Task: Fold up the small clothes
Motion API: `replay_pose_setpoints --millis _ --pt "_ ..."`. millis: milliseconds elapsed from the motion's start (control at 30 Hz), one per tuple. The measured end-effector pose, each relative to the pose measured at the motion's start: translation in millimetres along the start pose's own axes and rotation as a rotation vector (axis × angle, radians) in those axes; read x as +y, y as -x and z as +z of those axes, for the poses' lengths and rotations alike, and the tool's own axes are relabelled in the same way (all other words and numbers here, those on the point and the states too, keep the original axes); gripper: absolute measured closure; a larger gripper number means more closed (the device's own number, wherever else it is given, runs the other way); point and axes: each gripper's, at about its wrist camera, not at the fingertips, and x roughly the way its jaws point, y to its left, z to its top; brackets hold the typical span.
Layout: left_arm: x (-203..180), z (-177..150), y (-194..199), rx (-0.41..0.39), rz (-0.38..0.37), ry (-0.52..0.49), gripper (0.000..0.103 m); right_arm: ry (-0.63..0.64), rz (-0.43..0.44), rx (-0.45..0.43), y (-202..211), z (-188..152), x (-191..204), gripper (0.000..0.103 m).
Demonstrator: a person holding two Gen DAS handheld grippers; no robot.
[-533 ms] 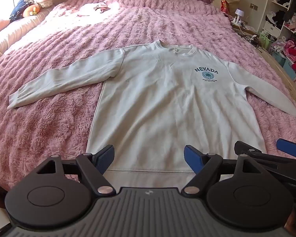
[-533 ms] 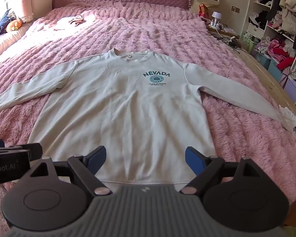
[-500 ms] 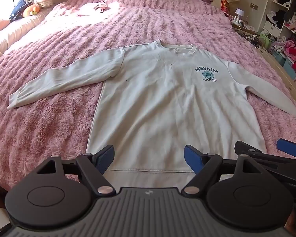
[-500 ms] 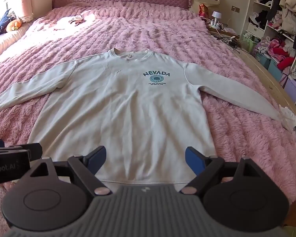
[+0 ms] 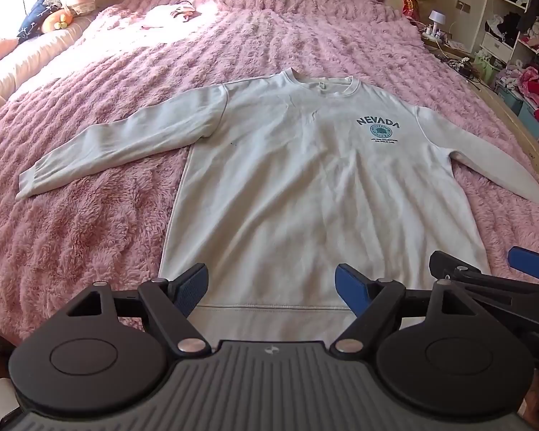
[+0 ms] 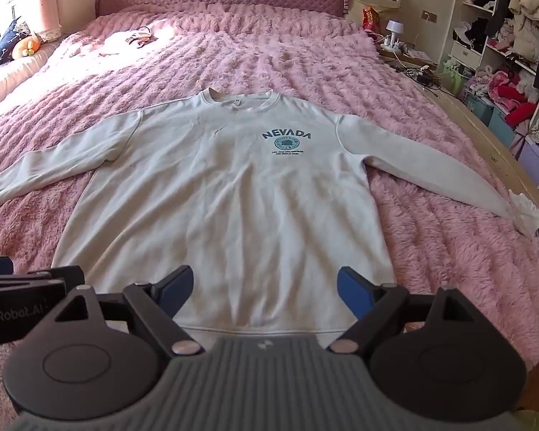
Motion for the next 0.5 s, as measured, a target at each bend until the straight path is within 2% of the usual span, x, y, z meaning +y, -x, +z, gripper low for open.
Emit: replay_pose_setpoints --millis 333,500 --pt "-1 -2 0 0.012 0.004 0.001 0.009 0.000 0.001 0.001 1 3 6 0.020" --pt "0 -1 -1 0.017 0.004 -0.001 0.009 -0.007 0.008 0.001 0 0 -5 0.020"
